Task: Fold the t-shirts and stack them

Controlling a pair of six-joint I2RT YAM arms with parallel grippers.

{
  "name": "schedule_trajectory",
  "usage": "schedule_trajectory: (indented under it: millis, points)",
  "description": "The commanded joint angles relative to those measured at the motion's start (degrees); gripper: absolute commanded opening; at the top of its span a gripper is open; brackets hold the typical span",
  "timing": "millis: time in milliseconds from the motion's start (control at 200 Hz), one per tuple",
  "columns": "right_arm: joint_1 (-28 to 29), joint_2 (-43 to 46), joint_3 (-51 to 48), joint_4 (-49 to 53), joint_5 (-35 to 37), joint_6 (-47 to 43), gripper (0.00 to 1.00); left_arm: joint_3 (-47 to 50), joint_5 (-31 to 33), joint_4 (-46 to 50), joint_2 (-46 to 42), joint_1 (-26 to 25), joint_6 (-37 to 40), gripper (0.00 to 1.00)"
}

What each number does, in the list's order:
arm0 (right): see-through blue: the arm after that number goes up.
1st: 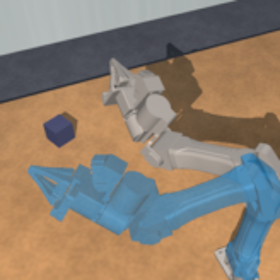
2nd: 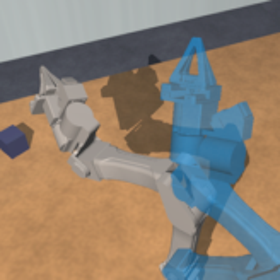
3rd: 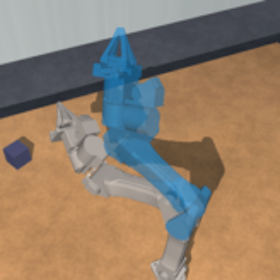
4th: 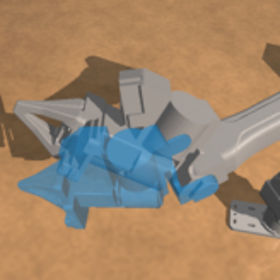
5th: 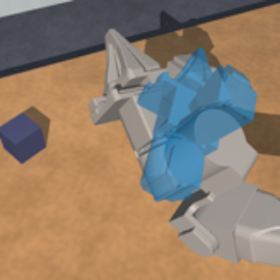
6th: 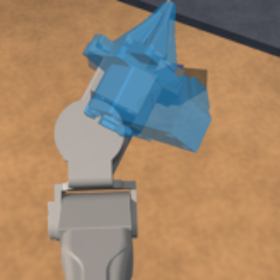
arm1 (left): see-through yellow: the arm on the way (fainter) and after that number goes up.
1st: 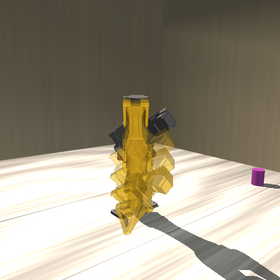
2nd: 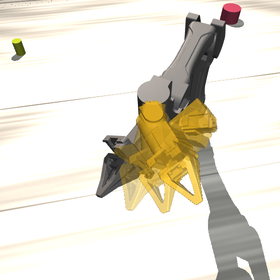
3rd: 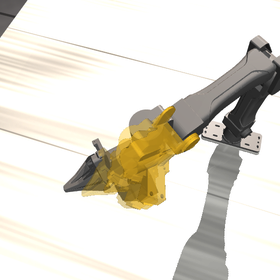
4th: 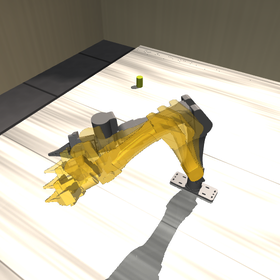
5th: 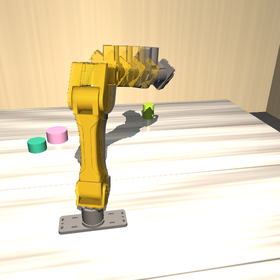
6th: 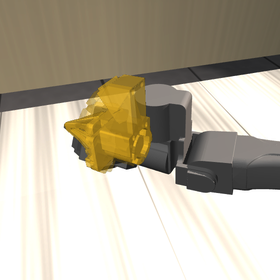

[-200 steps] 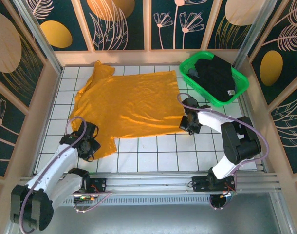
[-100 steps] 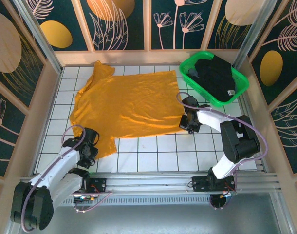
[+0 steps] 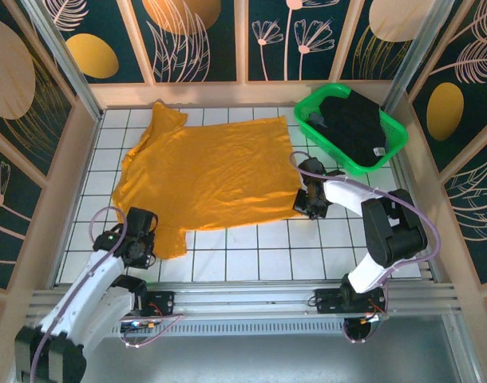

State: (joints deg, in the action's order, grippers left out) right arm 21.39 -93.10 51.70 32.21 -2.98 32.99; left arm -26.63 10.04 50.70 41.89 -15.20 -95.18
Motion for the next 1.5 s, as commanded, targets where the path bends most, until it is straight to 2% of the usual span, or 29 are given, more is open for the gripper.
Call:
schedule_trajectory:
  millis: [0,170,285,410,480,591,731,866,1166,1491]
  points:
    - [0.6,4.2,-0.5,6.7,-1.6,1.4,0.00,-3.4,0.3,8.7,-3.2,0.4,-8.2,0.00]
    - [0.8,6.7,-1.6,8.3,-4.2,3.3,0.00,-7.0,1.3,6.0,0.0,0.4,-4.6,0.00]
    - [0.3,4.9,1.1,8.1,-6.3,4.6,0.00,-11.8,5.4,0.6,6.8,0.4,2.4,0.00]
    - [-1.7,1.7,4.6,7.3,-11.9,7.4,0.00,-17.6,8.1,-7.1,14.1,0.6,10.0,0.00]
    - [-2.7,0.1,6.6,7.2,-14.9,9.4,0.00,-20.2,7.6,-11.1,18.0,1.5,13.8,0.00]
    - [-3.9,-1.3,9.7,6.2,-17.3,12.8,0.00,-22.7,3.3,-18.0,23.3,4.5,19.4,0.00]
    - [-5.3,-3.3,13.6,4.9,-17.6,16.9,0.00,-27.7,0.1,-23.4,30.7,7.2,27.3,0.00]
    - [-6.3,-7.1,18.7,3.8,-17.8,19.9,0.00,-32.6,-0.2,-25.5,36.8,9.1,31.9,0.00]
    - [-7.5,-15.0,29.7,4.9,-13.4,21.8,0.00,-39.8,3.5,-27.8,46.0,12.0,38.4,0.00]
    - [-7.5,-21.6,37.3,5.3,-12.5,21.4,0.00,-43.2,5.0,-29.8,51.9,13.4,42.2,0.00]
